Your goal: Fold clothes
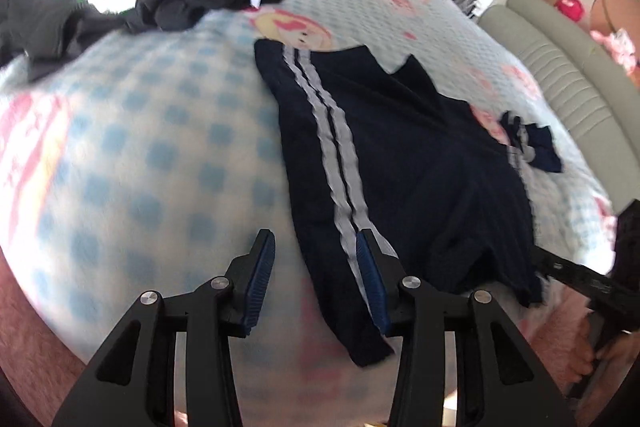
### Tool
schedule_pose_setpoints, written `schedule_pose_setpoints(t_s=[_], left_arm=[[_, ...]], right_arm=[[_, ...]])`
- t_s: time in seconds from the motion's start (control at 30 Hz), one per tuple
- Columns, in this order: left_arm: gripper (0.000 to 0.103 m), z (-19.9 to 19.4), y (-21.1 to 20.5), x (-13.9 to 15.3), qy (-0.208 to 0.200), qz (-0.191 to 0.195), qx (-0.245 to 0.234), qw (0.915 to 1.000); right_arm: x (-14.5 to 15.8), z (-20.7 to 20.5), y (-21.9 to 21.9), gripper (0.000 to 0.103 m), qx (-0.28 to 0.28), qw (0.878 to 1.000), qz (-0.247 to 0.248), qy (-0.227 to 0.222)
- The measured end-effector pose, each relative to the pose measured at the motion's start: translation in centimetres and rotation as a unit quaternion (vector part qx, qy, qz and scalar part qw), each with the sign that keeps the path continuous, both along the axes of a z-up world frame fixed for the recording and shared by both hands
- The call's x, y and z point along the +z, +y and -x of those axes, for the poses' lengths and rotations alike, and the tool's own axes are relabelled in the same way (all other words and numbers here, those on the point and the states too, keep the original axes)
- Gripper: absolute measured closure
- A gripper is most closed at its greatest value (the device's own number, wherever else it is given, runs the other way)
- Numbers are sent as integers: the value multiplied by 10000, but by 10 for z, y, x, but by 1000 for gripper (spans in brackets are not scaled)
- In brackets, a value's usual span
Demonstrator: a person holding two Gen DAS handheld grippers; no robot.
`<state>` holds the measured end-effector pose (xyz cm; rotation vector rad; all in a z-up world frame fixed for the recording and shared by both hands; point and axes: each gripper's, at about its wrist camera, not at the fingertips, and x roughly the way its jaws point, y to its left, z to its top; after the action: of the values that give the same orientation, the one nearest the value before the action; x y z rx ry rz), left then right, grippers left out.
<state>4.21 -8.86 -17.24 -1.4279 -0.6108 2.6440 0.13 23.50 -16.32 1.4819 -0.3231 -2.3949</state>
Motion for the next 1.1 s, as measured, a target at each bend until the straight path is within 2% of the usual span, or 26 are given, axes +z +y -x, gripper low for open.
schedule_pose_setpoints(t_s=[0.07, 0.1, 0.17, 0.2, 0.23, 0.4, 0.6, 0.73, 0.87, 0.9, 0.93, 0.97, 1.0, 1.1], left_arm=[[58, -1, 4, -3, -50, -116, -113, 9999], [58, -2, 5, -5, -60, -354, -175, 9992], [58, -2, 3, -9, -56, -1125, -307, 9932], [58, -2, 1, -12, -67, -1473, -339, 9885], [58, -1, -1, -15, -88, -1667, -332, 9854], [58, 5, 9, -22, -303, -1278, -403, 9905], [58, -3, 18, -4, -230, -620, -214, 9976], [55, -5, 13, -8, -286, -826, -291, 9957], [53, -3, 10, -13, -284, -1073, -302, 9934], [55, -3, 9, -15, -284, -1135, -304, 9927], [64, -3, 8, -16, -284, -1197, -307, 9919], [73, -3, 7, -17, -283, -1258, -310, 9912], [85, -2, 7, -18, -283, -1320, -312, 9904], [88, -4, 5, -8, -107, -1329, -320, 9906]], right_arm=[[4, -3, -1, 70, 3, 10000, -45, 58], [6, -4, -1, 70, 4, 9999, -57, 94], [10, -7, -1, 68, 12, 9999, -60, 162], [13, -9, -1, 61, 23, 9998, -40, 192], [15, -12, 0, 60, 35, 9997, -20, 222], [3, -15, 6, 60, -62, 9999, -81, 0], [4, -16, 10, 60, -279, 9992, -289, -47], [3, -20, 18, 60, -300, 9986, -413, -124], [-10, -20, 23, 59, -281, 9987, -166, -384], [-15, -19, 22, 58, -265, 9987, -102, -429], [-19, -18, 21, 57, -247, 9987, -16, -440], [-23, -16, 19, 63, -233, 9987, 17, -442], [-25, -15, 19, 77, -232, 9988, -33, -438], [-12, -18, 22, 90, -268, 9995, -17, -156]])
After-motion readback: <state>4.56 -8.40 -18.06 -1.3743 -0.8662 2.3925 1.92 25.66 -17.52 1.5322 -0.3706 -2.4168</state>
